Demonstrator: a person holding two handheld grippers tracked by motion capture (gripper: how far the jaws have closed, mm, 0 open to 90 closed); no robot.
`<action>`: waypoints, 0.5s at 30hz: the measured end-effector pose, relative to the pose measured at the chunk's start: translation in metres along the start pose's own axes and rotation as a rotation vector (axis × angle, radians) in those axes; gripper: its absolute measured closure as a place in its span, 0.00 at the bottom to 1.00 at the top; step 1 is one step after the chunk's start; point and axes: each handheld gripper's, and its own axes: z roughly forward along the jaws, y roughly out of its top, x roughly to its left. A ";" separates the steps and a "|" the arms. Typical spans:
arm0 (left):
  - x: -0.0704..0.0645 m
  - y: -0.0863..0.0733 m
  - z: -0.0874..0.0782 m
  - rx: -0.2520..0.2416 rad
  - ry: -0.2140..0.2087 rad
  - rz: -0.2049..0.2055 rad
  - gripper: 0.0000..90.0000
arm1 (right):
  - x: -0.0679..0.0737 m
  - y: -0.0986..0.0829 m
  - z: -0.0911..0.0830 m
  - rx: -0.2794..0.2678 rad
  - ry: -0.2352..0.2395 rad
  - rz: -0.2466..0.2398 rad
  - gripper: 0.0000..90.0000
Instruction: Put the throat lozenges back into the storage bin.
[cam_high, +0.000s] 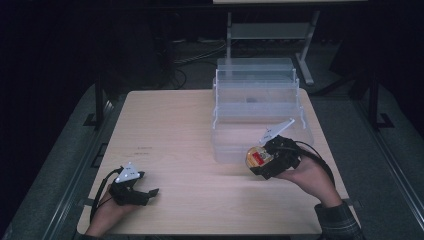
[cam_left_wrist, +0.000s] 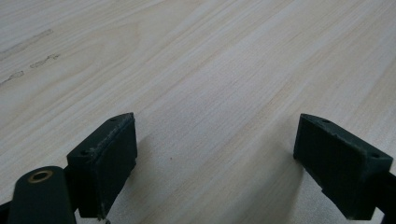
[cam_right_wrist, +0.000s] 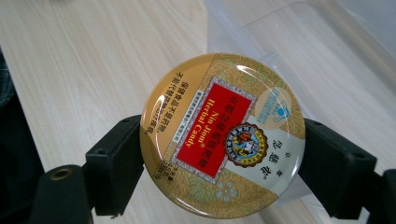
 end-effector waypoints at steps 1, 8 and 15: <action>0.000 0.000 0.000 0.000 0.001 0.003 0.14 | -0.002 0.000 -0.001 -0.002 -0.004 0.003 0.22; 0.000 0.000 0.000 0.001 0.000 0.002 0.14 | -0.012 0.001 -0.006 0.004 -0.023 0.023 0.22; 0.000 0.000 0.000 0.000 0.001 0.003 0.14 | -0.023 0.003 -0.008 0.010 -0.041 0.040 0.22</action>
